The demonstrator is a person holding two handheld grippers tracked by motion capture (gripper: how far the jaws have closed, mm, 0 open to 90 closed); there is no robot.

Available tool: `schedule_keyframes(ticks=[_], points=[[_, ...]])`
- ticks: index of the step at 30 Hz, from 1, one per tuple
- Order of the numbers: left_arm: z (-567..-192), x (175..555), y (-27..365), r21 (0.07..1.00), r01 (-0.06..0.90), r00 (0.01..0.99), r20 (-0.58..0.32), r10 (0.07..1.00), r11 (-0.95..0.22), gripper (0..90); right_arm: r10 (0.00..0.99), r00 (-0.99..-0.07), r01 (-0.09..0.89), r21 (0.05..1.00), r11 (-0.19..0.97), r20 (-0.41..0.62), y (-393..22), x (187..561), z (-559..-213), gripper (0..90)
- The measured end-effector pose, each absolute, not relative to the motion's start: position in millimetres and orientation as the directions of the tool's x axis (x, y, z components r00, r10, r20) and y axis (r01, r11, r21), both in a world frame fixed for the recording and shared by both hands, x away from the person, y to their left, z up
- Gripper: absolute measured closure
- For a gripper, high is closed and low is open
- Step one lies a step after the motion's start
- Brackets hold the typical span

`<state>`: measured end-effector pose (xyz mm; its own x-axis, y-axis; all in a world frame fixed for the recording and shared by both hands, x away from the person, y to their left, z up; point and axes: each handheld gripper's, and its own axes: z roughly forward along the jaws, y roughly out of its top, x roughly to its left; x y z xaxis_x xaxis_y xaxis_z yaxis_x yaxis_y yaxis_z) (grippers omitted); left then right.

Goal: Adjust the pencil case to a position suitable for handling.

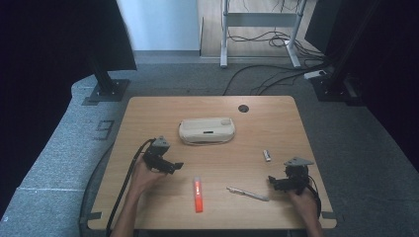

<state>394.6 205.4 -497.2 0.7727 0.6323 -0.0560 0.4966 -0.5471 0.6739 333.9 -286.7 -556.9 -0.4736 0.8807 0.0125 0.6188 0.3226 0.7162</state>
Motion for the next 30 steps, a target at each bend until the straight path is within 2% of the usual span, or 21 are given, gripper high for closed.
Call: schedule_keyframes(ticks=[15, 24, 30], points=[[-491, 431, 176, 0.652, 0.479, 0.81, -0.072, 0.581, -0.588, 3.3, 0.88, -0.475, 0.619, 0.715, 0.324, 0.013, -287, 334, -557, 0.0], [-486, 451, 173, 0.669, 0.491, 0.805, -0.104, 0.584, -0.558, 2.5, 0.88, -0.475, 0.619, 0.716, 0.324, 0.013, -287, 334, -557, 0.0], [-481, 463, 169, 0.656, 0.488, 0.809, -0.092, 0.581, -0.576, 2.6, 0.88, -0.475, 0.619, 0.715, 0.324, 0.012, -287, 334, -557, 0.0]])
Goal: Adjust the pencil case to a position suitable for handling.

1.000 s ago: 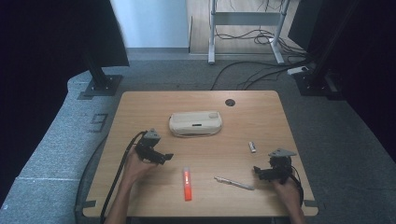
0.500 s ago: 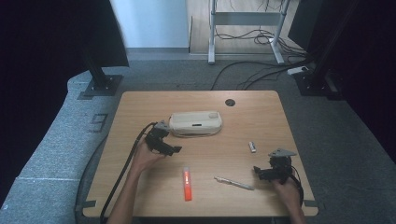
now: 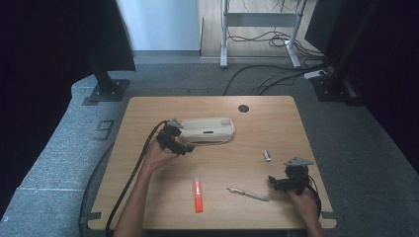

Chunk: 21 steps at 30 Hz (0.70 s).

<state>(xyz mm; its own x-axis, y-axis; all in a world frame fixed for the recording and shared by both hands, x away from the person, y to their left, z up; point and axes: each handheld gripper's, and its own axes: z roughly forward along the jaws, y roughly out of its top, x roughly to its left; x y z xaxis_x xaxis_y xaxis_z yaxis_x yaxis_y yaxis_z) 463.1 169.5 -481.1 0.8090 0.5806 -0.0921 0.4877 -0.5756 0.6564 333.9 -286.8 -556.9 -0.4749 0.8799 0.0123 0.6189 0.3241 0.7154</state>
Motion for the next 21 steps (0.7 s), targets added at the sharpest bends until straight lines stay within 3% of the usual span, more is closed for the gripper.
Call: schedule_keyframes(ticks=[21], points=[[-492, 514, 149, 0.637, 0.495, 0.831, -0.149, 0.535, -0.591, 7.8, 0.88, -0.475, 0.619, 0.715, 0.325, 0.011, -287, 334, -557, 0.0]])
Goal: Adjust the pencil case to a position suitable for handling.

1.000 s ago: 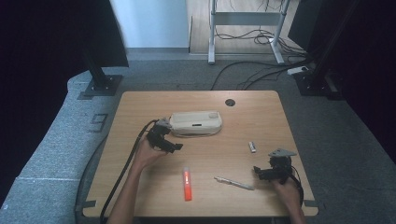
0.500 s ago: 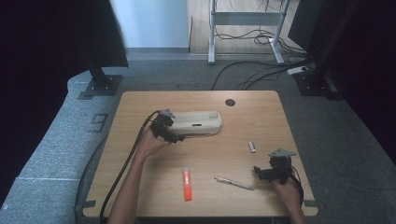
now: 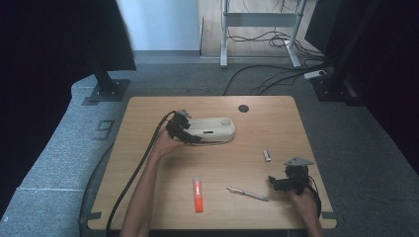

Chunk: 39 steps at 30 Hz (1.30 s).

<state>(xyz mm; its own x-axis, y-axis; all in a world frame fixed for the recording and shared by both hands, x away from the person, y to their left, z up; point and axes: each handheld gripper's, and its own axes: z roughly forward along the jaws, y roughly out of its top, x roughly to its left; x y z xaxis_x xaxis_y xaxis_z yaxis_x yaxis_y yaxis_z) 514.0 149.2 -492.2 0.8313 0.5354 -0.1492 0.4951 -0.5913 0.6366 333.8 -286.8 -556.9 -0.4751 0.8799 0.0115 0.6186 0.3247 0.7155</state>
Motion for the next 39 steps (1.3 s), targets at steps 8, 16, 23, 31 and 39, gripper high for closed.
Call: schedule_keyframes(ticks=[8, 16, 23, 31, 39], points=[[-506, 522, 150, 0.614, 0.505, 0.828, -0.146, 0.541, -0.606, 14.9, 0.879, -0.476, 0.618, 0.716, 0.326, 0.01, -287, 334, -557, 0.0], [-509, 513, 149, 0.598, 0.525, 0.808, -0.129, 0.574, -0.605, 29.5, 0.88, -0.476, 0.618, 0.716, 0.326, 0.011, -287, 334, -557, 0.0], [-510, 496, 151, 0.603, 0.524, 0.805, -0.12, 0.581, -0.601, 36.4, 0.88, -0.475, 0.618, 0.716, 0.324, 0.012, -287, 334, -557, 0.0], [-512, 471, 152, 0.613, 0.501, 0.806, -0.074, 0.587, -0.611, 43.1, 0.88, -0.475, 0.618, 0.716, 0.324, 0.012, -287, 334, -557, 0.0], [-512, 448, 147, 0.601, 0.475, 0.801, 0.006, 0.598, -0.642, 49.7, 0.88, -0.475, 0.619, 0.716, 0.324, 0.012, -287, 334, -557, 0.0]])
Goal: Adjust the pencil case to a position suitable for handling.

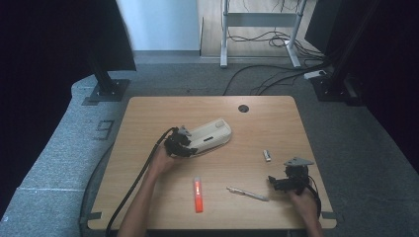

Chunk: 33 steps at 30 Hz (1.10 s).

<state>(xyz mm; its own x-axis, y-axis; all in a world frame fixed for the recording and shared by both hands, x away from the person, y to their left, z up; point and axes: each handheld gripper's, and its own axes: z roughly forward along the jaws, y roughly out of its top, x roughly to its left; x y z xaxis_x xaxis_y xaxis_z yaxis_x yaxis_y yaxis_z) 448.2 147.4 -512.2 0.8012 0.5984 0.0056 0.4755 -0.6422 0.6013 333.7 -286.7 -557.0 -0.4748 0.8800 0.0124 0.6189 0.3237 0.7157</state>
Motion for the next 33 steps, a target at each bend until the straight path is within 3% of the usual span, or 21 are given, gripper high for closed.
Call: schedule_keyframes(ticks=[14, 23, 33], points=[[-516, 420, 154, 0.652, 0.489, 0.771, -0.011, 0.637, -0.579, 58.7, 0.88, -0.475, 0.619, 0.716, 0.324, 0.012, -287, 334, -557, 0.0], [-506, 404, 164, 0.679, 0.496, 0.754, -0.027, 0.656, -0.541, 71.6, 0.88, -0.475, 0.618, 0.716, 0.324, 0.012, -287, 334, -557, 0.0], [-493, 393, 179, 0.723, 0.517, 0.734, -0.099, 0.671, -0.459, 76.1, 0.88, -0.475, 0.619, 0.716, 0.324, 0.012, -287, 334, -557, 0.0]])
